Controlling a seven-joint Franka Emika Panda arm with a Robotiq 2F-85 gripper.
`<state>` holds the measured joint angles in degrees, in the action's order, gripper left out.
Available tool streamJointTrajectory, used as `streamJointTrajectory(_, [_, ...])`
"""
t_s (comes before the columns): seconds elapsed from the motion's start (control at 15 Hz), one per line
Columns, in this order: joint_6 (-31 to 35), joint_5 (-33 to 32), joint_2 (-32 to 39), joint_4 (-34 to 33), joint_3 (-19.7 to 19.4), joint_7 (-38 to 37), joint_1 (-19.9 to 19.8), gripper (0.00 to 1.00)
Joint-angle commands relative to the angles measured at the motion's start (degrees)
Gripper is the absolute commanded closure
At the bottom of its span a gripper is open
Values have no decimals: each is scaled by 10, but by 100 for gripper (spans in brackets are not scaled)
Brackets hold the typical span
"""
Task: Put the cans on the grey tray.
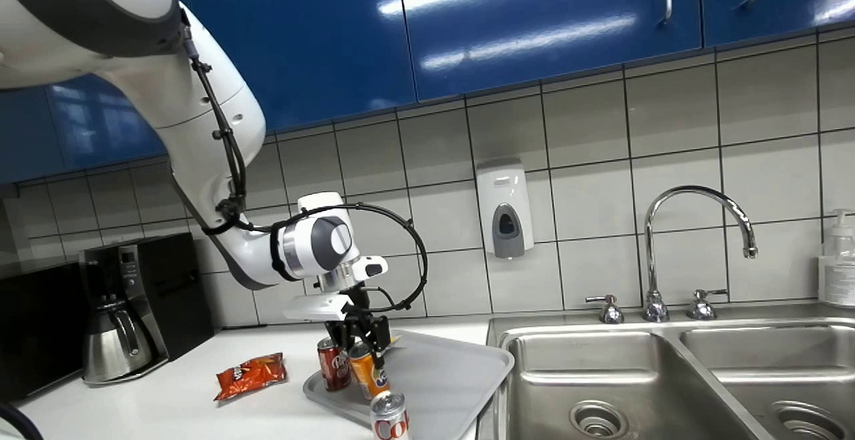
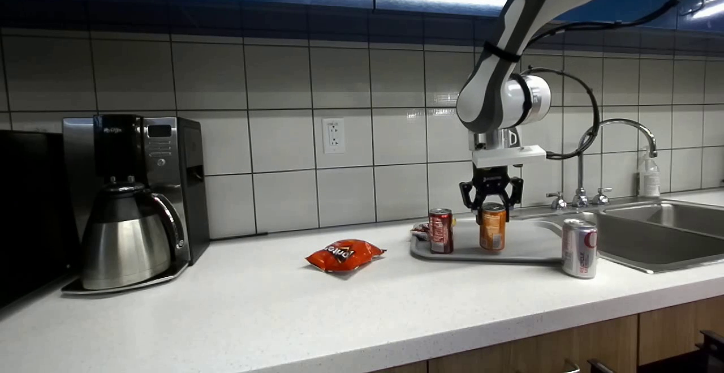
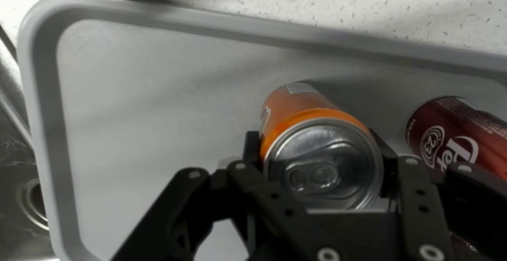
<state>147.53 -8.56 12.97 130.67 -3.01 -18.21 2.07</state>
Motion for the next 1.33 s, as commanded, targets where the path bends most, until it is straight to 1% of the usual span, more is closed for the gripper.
streamJointTrajectory(0.0, [-1, 7, 28, -41, -3, 22, -3, 62])
streamJointTrajectory(0.13, [-3, 7, 38, -52, -4, 22, -2, 62])
streamJointTrajectory(0.2, [-5, 8, 42, -55, -5, 22, -2, 54])
streamJointTrajectory(0.27, [-5, 6, 45, -58, -7, 21, -1, 12])
streamJointTrajectory(0.33, [-5, 6, 47, -61, -8, 20, 0, 11])
streamJointTrajectory(0.4, [-6, 6, 49, -63, -9, 19, 0, 5])
streamJointTrajectory(0.47, [-6, 6, 49, -65, -10, 19, 0, 1])
streamJointTrajectory(0.87, [-4, 3, 40, -62, -15, 16, 1, 0])
streamJointTrajectory(1.27, [7, 4, 11, -43, -15, 21, -1, 0])
